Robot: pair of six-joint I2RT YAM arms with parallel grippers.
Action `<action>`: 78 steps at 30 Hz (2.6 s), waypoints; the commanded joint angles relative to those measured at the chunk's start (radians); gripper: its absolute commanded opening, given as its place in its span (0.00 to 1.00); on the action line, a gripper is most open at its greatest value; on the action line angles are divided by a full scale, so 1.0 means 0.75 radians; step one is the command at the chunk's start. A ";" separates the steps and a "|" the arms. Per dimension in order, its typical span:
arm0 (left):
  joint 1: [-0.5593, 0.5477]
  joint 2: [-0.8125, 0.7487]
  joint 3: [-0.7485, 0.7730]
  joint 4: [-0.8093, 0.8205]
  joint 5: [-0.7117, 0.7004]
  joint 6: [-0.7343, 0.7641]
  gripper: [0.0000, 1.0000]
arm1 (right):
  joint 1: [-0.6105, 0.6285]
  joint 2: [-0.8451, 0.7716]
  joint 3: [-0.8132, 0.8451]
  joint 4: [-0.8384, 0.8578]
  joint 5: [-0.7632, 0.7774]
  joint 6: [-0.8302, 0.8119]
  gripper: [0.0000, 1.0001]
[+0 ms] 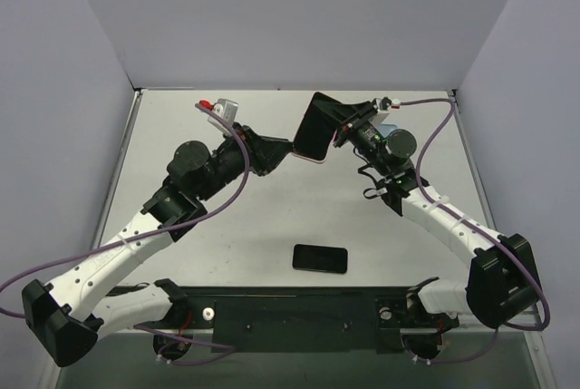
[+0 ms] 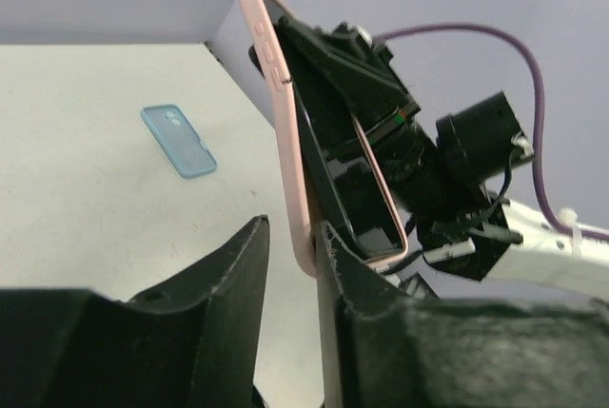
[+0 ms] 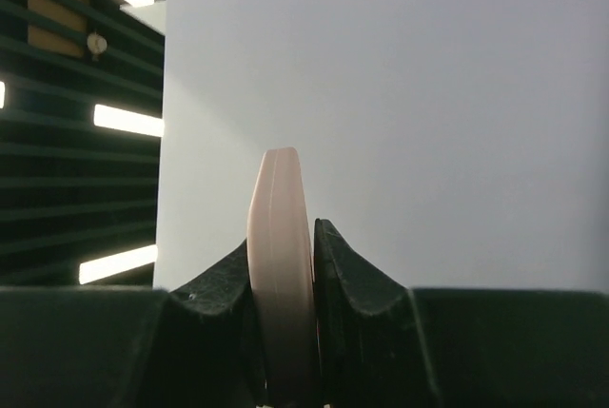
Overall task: Take the phone out of the phone case
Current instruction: Remove the phone case from the phone.
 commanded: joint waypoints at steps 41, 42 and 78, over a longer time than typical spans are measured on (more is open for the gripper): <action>-0.026 -0.013 -0.424 1.070 0.343 -0.735 0.49 | 0.308 -0.257 0.166 -0.354 0.359 -0.863 0.00; -0.026 -0.015 -0.422 1.051 0.343 -0.729 0.43 | 0.308 -0.272 0.162 -0.403 0.370 -0.892 0.00; 0.315 -0.181 -0.585 1.004 0.417 -1.017 0.75 | 0.075 -0.446 0.064 -0.396 0.005 -0.593 0.00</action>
